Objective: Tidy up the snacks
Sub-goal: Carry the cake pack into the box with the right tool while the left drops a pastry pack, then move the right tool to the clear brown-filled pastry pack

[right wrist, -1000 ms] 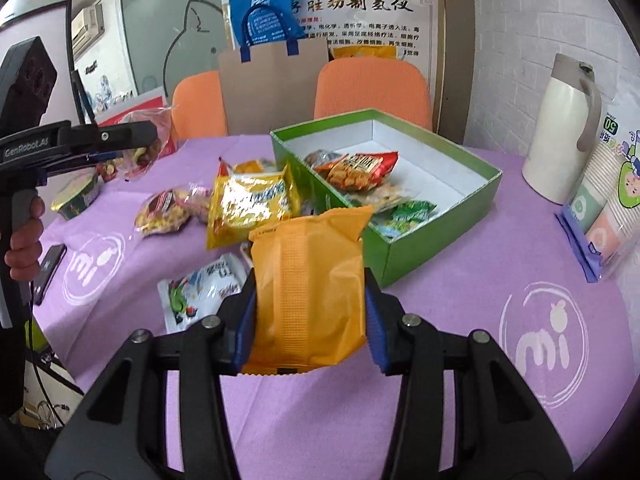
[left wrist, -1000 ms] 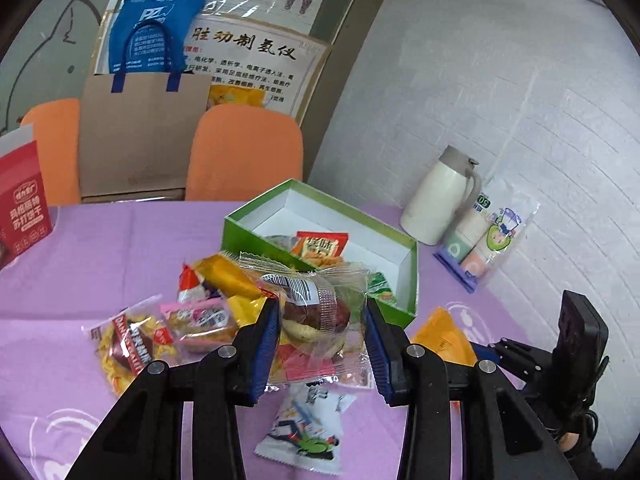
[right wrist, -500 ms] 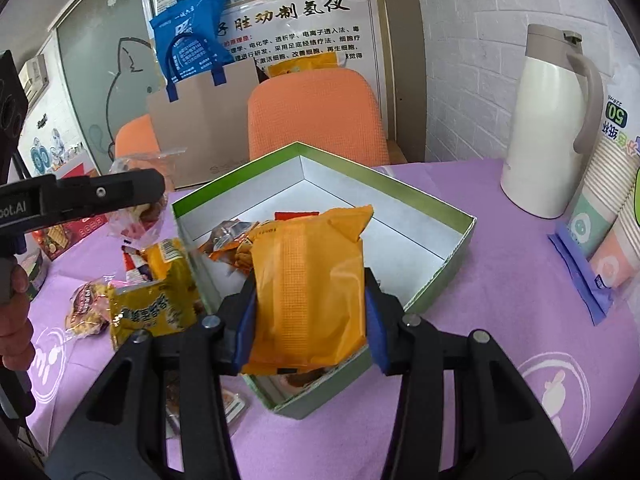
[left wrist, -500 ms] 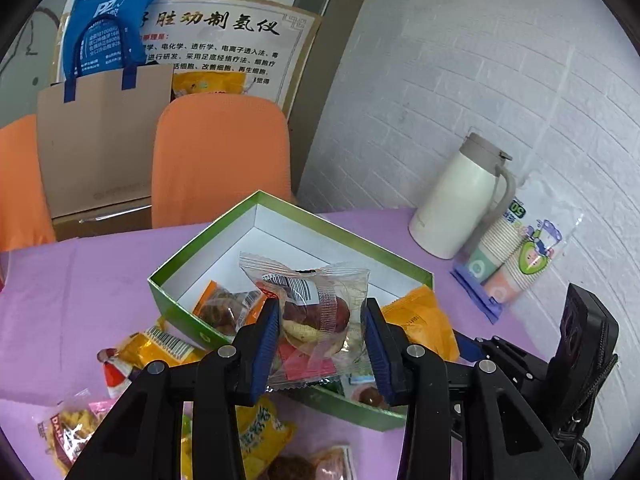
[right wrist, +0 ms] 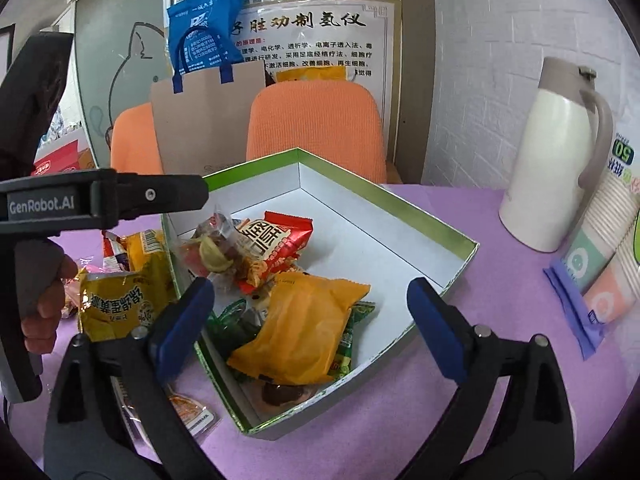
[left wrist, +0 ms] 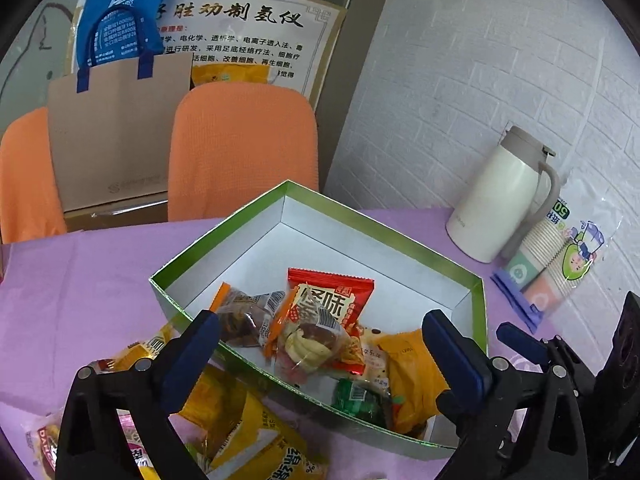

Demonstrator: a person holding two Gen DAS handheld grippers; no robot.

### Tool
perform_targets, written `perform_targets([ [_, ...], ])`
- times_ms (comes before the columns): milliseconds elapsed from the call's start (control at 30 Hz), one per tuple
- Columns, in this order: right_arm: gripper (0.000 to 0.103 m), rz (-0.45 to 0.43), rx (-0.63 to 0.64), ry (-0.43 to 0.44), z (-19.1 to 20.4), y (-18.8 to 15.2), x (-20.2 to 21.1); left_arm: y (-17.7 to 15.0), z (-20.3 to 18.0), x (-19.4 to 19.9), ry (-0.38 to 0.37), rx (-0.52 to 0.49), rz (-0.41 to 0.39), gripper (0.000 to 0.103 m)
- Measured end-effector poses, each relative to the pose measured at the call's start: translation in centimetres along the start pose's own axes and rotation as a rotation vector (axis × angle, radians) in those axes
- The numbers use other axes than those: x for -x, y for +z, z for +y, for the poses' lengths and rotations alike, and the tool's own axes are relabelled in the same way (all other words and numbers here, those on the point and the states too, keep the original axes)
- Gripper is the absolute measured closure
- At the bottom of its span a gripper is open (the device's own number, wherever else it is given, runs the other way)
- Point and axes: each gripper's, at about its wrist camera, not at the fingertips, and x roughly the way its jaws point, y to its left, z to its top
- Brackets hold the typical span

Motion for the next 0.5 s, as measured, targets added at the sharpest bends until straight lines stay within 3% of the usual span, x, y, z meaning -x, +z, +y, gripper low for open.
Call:
perform_targets([
  [267,0.003,-0.036,-0.013,0.057,1.9,0.7,4.0,-0.2,-0.5,5.9,0.019,-0.019,-0.061,0.000],
  [500,0.002,-0.104,0.011,0.111,4.2,0.3,8.6,-3.1,-0.4,12.6,0.011,-0.070,-0.103,0.000],
])
